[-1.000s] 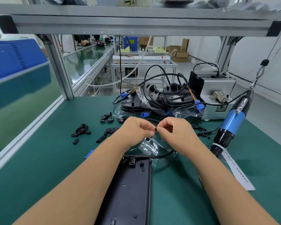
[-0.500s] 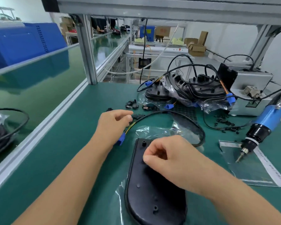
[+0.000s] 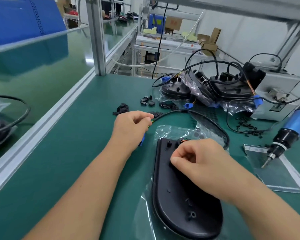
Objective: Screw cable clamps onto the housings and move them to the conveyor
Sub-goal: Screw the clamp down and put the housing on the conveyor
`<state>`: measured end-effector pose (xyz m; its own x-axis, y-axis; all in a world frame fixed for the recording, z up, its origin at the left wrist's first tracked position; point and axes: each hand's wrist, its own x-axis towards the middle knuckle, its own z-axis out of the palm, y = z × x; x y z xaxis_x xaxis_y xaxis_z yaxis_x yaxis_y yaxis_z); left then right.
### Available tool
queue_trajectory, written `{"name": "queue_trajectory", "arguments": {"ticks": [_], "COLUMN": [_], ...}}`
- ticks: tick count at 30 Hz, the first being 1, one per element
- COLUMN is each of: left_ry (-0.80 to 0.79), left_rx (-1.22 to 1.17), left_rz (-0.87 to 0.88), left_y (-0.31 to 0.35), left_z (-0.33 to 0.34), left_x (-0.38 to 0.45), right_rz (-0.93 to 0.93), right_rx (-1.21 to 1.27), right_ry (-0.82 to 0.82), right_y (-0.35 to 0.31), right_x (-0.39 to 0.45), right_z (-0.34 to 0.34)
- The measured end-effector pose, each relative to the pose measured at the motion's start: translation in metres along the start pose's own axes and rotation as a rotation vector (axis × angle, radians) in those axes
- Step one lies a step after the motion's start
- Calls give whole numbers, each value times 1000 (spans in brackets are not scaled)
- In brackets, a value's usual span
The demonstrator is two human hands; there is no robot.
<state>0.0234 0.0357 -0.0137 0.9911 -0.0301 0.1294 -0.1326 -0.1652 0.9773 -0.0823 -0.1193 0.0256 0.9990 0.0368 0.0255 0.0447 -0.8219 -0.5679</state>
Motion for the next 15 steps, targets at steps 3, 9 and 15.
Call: {"name": "queue_trajectory", "arguments": {"ticks": [3,9,15], "left_ry": [1,-3,-2], "left_rx": [0,-7,2], "left_rz": [0,-9,-9], "left_y": [0,-1,0], "left_z": [0,1,2], "left_x": [0,0,1], "right_rz": [2,-13,-17], "right_rx": [-14,-76,-110], "right_ry": [-3,28,83], "right_y": [-1,-4,-8], "right_x": [0,-1,-3], "right_z": [0,2,5]}}
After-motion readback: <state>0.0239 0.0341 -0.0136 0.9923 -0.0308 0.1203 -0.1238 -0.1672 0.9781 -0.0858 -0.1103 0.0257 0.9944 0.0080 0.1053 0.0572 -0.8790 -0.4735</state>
